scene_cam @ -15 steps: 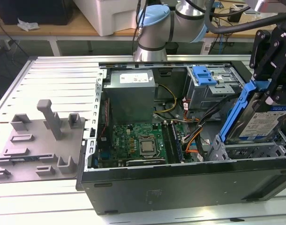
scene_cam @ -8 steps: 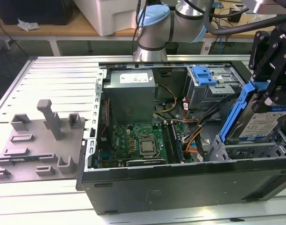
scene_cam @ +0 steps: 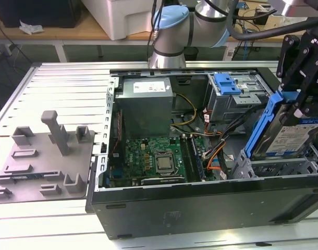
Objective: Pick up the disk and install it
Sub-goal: 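Insert the disk into the insertion slot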
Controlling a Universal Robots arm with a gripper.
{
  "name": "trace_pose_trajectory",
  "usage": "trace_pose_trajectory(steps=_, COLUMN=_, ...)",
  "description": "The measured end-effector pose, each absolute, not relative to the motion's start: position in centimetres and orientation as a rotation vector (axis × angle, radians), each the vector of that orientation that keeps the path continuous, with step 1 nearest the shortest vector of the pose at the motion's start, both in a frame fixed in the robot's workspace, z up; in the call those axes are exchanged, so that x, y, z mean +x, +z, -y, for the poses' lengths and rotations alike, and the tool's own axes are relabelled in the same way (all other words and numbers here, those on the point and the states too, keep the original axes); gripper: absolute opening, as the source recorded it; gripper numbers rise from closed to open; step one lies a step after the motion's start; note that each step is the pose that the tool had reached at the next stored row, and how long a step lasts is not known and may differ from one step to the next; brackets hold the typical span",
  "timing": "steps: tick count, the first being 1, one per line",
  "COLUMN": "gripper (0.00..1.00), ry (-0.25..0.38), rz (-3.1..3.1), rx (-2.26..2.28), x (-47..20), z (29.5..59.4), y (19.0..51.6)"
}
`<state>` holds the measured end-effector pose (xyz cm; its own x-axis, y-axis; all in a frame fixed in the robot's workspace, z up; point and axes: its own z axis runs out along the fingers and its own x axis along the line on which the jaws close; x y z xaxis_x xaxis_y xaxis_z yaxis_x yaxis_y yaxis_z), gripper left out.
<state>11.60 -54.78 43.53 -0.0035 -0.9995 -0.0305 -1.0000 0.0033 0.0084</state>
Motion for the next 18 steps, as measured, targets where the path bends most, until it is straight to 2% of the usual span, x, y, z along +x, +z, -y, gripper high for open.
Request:
trace_pose_trajectory(steps=5, gripper=0.37, ry=0.043, rz=-2.214, rx=-2.206, x=11.6, z=54.8, y=45.1)
trace_pose_trajectory(steps=18, gripper=0.37, ry=0.045, rz=-2.216, rx=-2.207, x=11.6, z=54.8, y=45.4)
